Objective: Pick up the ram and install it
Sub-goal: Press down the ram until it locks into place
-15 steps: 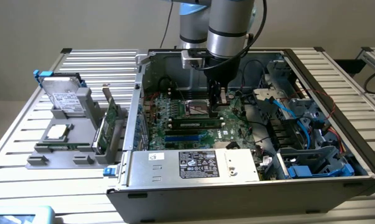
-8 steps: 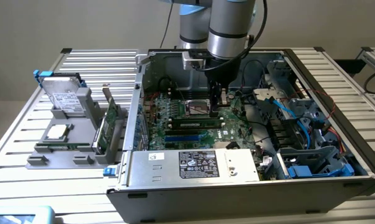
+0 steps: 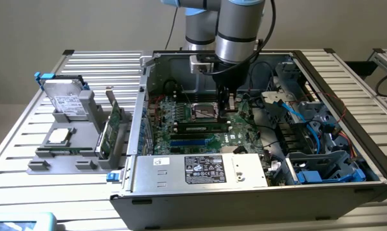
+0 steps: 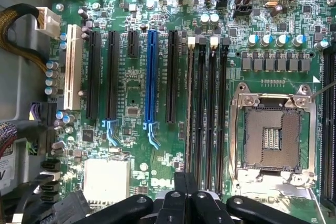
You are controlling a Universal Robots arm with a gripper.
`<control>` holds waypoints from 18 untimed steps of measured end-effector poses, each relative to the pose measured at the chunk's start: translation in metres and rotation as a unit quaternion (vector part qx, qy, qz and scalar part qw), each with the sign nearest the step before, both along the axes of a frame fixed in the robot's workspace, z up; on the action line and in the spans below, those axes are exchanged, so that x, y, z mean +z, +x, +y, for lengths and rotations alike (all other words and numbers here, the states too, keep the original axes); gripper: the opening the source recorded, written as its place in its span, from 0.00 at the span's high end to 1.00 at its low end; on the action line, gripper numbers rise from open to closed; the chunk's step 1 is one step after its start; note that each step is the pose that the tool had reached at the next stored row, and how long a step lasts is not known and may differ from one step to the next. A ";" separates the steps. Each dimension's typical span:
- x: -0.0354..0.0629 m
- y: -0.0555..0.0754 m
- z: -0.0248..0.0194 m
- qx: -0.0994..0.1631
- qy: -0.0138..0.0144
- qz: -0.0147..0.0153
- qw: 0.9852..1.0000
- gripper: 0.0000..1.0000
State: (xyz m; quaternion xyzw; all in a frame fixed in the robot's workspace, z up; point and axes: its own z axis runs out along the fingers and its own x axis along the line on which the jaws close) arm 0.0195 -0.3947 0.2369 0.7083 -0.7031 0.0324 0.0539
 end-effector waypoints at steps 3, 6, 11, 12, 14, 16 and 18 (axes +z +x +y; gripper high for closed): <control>-0.0008 0.000 0.0007 -0.004 -0.001 -0.003 1.000 0.89; -0.0019 0.000 0.0018 -0.008 -0.001 -0.007 1.000 0.89; -0.0046 0.000 0.0035 -0.015 -0.001 -0.008 1.000 0.89; -0.0051 0.000 0.0039 -0.017 -0.001 -0.008 1.000 0.89; -0.0057 0.000 0.0043 -0.020 -0.001 -0.008 1.000 0.89; -0.0063 0.000 0.0043 -0.022 -0.001 -0.009 1.000 0.89; -0.0069 0.000 0.0043 -0.023 -0.001 -0.009 1.000 0.89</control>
